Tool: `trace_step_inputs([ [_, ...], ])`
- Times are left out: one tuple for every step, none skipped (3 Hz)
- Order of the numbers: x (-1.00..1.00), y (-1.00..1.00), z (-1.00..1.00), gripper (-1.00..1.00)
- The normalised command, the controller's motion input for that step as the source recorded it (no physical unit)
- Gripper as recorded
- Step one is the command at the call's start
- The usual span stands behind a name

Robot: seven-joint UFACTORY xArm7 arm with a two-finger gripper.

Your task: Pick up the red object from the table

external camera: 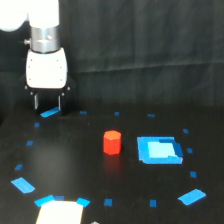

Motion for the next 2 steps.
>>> trace_step_inputs([
  [0.66,-0.18,-0.29,1.00],
  [0.89,-0.40,-0.51,0.79],
])
